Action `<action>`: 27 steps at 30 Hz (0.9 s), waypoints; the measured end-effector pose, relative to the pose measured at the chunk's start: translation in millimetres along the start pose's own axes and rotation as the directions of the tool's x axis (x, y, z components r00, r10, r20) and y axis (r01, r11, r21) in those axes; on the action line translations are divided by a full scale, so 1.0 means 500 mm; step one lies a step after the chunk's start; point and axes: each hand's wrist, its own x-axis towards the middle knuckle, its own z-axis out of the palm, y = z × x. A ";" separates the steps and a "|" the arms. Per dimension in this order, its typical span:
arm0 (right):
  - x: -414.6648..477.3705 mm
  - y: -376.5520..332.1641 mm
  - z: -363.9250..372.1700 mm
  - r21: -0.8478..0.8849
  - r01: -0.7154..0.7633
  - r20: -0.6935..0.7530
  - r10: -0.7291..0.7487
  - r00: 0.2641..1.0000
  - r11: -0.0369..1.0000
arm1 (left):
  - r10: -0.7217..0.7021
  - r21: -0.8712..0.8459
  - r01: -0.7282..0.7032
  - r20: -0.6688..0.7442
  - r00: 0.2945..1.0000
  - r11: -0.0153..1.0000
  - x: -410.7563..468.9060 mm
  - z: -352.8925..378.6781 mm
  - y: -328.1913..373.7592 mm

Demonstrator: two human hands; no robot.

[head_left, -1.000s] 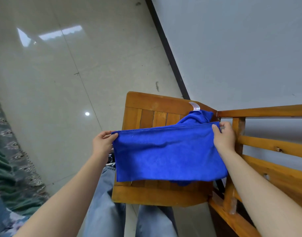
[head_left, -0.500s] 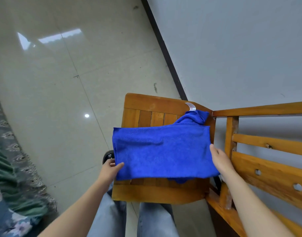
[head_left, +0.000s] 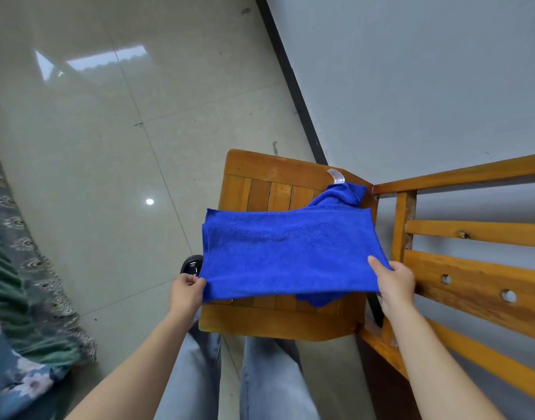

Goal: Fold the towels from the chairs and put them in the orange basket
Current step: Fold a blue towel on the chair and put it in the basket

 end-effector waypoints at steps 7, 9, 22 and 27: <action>-0.017 0.001 -0.011 -0.048 -0.120 -0.001 0.120 0.993 0.992 | 0.584 0.704 -0.560 0.252 0.772 0.436 -0.026 0.011 -0.026; -0.032 -0.007 -0.015 -0.084 -0.026 -0.054 0.022 0.998 0.996 | 0.625 0.750 -0.648 0.446 0.641 0.129 -0.046 0.022 -0.018; -0.286 -0.035 0.159 -0.250 0.781 0.389 -0.680 0.622 0.572 | 0.360 0.462 -0.614 0.525 0.771 0.640 -0.020 0.010 0.038; -0.281 0.002 0.254 -0.280 0.665 0.608 -0.408 0.681 0.693 | 0.239 0.019 -0.253 0.264 0.934 0.967 0.008 0.000 0.055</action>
